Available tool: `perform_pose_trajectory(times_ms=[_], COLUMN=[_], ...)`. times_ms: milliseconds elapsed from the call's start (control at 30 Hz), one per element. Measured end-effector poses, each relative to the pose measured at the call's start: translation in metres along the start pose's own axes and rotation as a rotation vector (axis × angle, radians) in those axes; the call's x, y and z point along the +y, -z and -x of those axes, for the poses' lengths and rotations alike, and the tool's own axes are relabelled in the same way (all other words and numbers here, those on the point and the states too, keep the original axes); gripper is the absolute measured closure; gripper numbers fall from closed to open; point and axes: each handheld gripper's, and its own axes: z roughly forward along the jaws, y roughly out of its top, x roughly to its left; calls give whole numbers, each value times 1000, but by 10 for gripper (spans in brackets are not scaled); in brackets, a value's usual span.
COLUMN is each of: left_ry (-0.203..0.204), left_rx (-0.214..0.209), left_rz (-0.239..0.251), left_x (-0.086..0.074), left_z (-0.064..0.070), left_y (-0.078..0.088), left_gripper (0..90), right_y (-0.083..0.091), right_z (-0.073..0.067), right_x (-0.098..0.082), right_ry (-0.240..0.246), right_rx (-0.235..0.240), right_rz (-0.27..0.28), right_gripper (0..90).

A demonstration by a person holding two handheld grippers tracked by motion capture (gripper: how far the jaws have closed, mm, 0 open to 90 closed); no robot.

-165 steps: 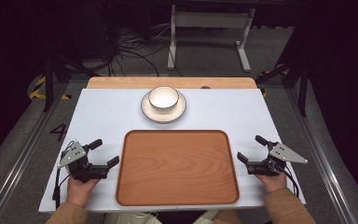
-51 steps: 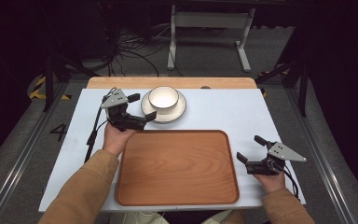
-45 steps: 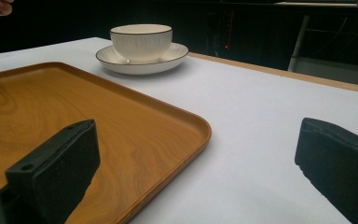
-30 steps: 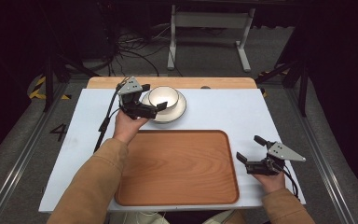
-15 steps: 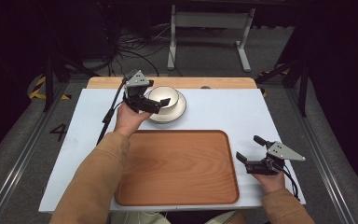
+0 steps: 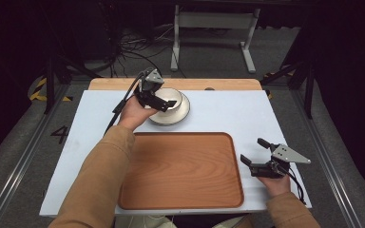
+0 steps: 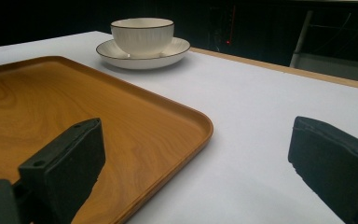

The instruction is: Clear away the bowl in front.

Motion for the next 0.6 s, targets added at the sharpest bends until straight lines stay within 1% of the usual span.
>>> perform_pose_trajectory(times_ms=[167,200,233,267,300,333,400,467,500,567,600], left_ry=[4,1,1,1,-5,-1,8,24,38,49,48], left_rx=[-4,-8,-20,-20,-26,-31,-50,-57,-68,-69,-65], left_rz=[-32,-41,-61,-61,-75,-96,-110,-118,-132,-172,-184], left_x=[0,-1,-2,-2,-3,-4,-7,-12,-15,-19,-20], left_z=[-4,-5,-4,-4,-4,-3,-3,-3,-4,-5,-5], left_y=[-5,-8,-11,-11,-14,-17,-22,-27,-32,-38,-41], left_gripper=[78,87,100,100,100,106,108,119,126,137,143], right_y=[0,0,0,0,0,0,0,0,0,0,0], right_z=[0,0,0,0,0,0,-1,-1,-1,-1,-1], right_x=[0,0,0,0,0,0,0,0,0,0,0], right_ry=[0,2,2,3,3,4,8,9,9,11,11], right_rx=[0,1,2,2,2,3,3,4,4,7,7], right_rz=[0,0,0,0,0,1,1,2,2,2,1], right_gripper=[44,44,44,44,44,45,47,47,48,53,55])
